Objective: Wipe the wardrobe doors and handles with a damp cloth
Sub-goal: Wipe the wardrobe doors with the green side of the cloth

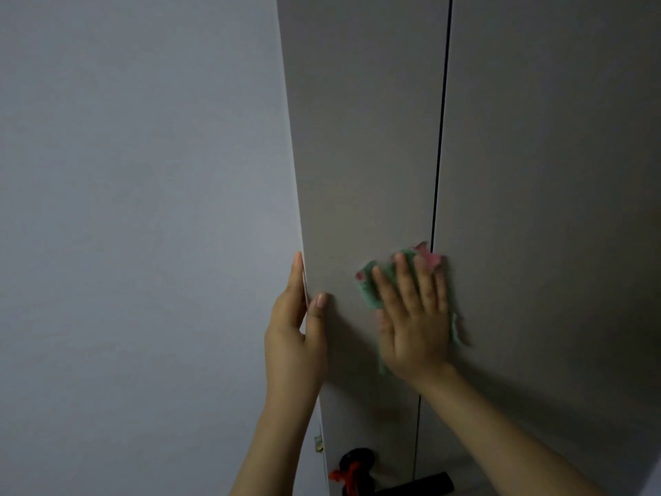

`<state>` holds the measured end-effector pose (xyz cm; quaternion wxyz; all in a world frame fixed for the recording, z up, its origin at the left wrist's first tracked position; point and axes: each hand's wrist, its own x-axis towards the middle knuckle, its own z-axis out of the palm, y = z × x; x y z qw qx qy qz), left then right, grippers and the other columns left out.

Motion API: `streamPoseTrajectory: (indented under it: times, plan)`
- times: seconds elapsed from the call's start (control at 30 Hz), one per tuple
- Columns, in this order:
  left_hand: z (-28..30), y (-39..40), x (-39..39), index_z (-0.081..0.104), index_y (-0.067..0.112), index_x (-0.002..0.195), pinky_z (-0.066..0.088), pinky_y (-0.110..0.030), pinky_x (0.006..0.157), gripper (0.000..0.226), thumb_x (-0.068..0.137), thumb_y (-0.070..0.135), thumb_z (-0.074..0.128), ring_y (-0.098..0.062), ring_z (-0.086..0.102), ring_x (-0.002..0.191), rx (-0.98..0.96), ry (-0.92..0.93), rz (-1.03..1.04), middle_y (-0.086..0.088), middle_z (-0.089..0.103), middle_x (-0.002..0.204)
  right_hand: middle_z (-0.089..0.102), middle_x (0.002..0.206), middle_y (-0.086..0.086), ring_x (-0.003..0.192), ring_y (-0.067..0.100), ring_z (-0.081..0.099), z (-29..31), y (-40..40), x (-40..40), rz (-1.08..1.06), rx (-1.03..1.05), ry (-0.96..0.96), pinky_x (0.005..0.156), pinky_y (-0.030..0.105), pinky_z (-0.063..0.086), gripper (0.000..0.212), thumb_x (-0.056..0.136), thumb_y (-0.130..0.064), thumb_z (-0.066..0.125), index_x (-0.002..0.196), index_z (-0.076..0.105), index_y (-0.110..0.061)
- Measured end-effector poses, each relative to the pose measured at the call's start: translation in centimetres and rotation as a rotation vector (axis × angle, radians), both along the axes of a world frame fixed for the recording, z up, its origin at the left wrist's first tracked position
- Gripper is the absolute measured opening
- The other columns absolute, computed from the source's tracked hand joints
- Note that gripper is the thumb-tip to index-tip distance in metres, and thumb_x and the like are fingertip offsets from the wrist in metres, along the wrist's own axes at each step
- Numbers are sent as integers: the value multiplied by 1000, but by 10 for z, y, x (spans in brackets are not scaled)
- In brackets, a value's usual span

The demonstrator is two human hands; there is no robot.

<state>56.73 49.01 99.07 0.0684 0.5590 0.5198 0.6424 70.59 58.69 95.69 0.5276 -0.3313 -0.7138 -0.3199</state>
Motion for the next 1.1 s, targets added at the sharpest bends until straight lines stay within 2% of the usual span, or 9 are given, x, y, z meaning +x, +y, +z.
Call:
streamPoseTrajectory:
  times: [0.17, 0.3, 0.4, 0.47, 0.57, 0.77, 0.93, 1.03, 1.1]
  plan:
    - [-3, 3, 9, 19, 33, 152, 45, -36, 104, 77, 90, 26, 63, -1, 45, 126, -3, 29, 25, 30, 44, 130, 16, 157, 8, 146, 29, 8, 11, -7, -20, -26, -163, 400, 118, 49, 7, 51, 102, -34, 18, 150, 21, -18]
    - [-4, 6, 14, 19, 37, 151, 46, -42, 102, 73, 92, 24, 61, -8, 47, 127, 20, -16, 53, 16, 49, 138, -6, 160, -6, 148, 20, -1, -8, -6, -18, -3, -72, 92, 119, 43, 1, 52, 103, -37, 17, 152, 3, -29]
    - [-2, 5, 17, 21, 33, 152, 42, -26, 101, 72, 93, 23, 61, 6, 44, 122, 29, -26, 44, 30, 44, 131, 0, 160, -5, 148, 20, 2, -3, 16, 29, -33, 20, -9, 120, 42, 2, 52, 102, -35, 18, 153, 8, -28]
    - [-2, 4, 22, 20, 33, 152, 38, -19, 98, 75, 91, 26, 63, 15, 40, 117, 17, -56, 48, 37, 38, 127, 17, 157, 8, 145, 31, 12, 10, 23, 42, -85, -54, 219, 118, 47, 9, 51, 102, -32, 20, 151, 19, -18]
    - [-2, 4, 32, 20, 32, 152, 40, -36, 108, 80, 87, 31, 67, 0, 37, 132, 23, -110, 76, 21, 38, 142, 30, 150, 22, 140, 38, 20, 25, 11, 14, -56, -176, 598, 116, 50, 12, 50, 100, -27, 26, 145, 32, -5]
    - [-1, 11, 47, 24, 21, 150, 34, -44, 113, 86, 81, 34, 75, -11, 33, 137, 79, -174, 187, 3, 36, 147, -3, 160, -7, 148, 20, 1, 6, 23, 41, 40, 36, -56, 119, 42, 1, 53, 102, -36, 22, 152, 7, -29]
    - [-2, 10, 77, 12, 27, 152, 16, -24, 115, 94, 81, 35, 74, 1, 15, 136, 112, -168, 408, 4, 14, 154, 31, 150, 23, 140, 38, 21, 30, 58, 113, -92, -54, 334, 116, 51, 15, 50, 102, -30, 23, 146, 31, -7]
    - [-1, 17, 101, 24, 25, 150, 17, -45, 117, 78, 86, 38, 67, -10, 13, 144, 238, -18, 562, 1, 14, 154, 29, 150, 25, 139, 42, 23, 32, 51, 93, -48, -104, 506, 116, 54, 14, 50, 101, -28, 25, 143, 35, -3]
    - [2, 31, 114, 33, 23, 145, 20, -57, 113, 66, 86, 38, 61, -22, 17, 144, 271, 92, 607, -1, 17, 152, 17, 157, 13, 144, 37, 15, 19, 46, 81, 15, -45, 265, 118, 52, 8, 51, 102, -31, 26, 149, 26, -13]
